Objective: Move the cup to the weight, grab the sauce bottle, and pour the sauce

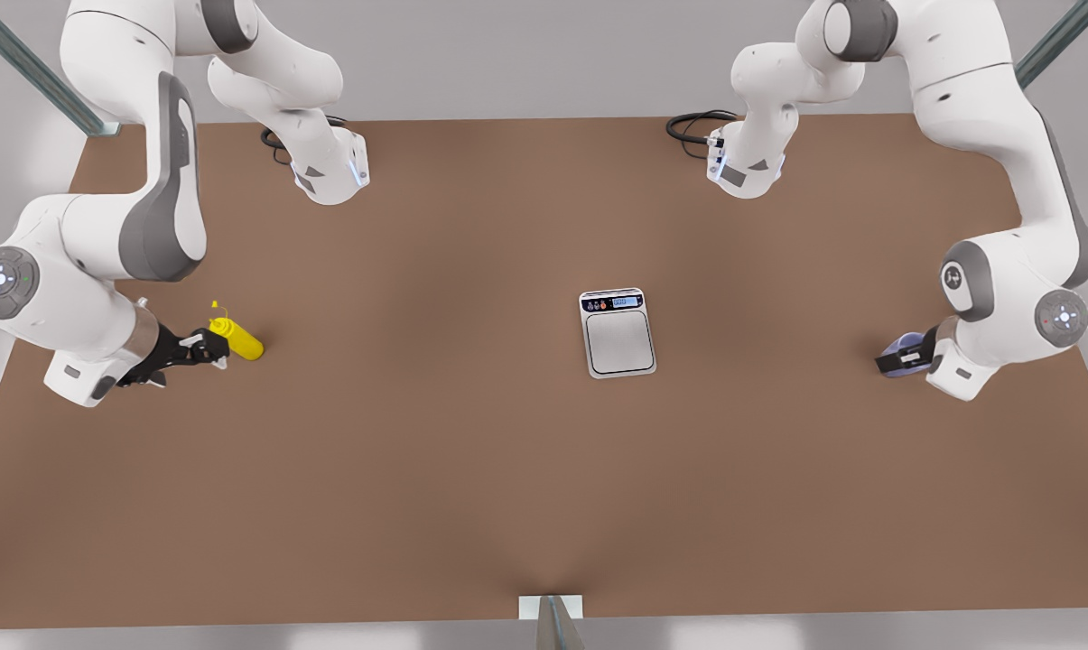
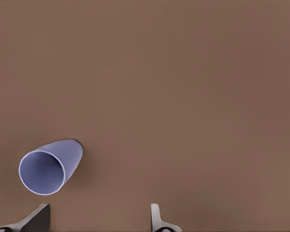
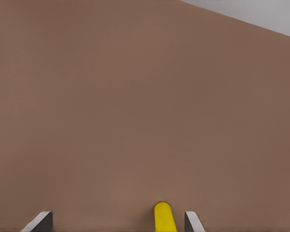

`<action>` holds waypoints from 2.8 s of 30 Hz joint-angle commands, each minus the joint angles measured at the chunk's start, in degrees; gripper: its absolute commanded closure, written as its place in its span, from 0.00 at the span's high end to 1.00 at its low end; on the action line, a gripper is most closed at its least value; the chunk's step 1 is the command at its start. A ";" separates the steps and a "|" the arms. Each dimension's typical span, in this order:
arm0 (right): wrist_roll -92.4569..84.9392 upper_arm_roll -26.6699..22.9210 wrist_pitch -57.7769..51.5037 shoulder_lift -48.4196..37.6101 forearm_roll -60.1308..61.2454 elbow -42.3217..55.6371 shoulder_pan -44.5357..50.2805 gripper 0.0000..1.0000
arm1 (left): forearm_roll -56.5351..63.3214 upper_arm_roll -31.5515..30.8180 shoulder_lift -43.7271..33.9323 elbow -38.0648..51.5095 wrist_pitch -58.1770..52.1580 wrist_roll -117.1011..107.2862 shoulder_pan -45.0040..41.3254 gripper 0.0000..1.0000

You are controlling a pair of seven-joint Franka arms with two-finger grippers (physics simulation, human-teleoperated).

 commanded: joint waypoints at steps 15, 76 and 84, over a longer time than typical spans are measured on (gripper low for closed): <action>2.90 0.00 -0.37 0.08 -0.04 -0.09 -0.08 1.00 | -0.05 5.23 2.67 -13.01 15.15 3.58 0.13 0.91; -78.12 -0.18 20.02 -8.36 22.89 -34.88 -29.78 1.00 | -12.00 -1.18 6.27 -15.21 27.90 8.86 -2.95 0.21; -109.16 -0.18 16.50 2.37 37.58 -39.64 -38.58 1.00 | -14.91 -2.50 4.78 -14.24 27.37 -3.53 -9.98 0.21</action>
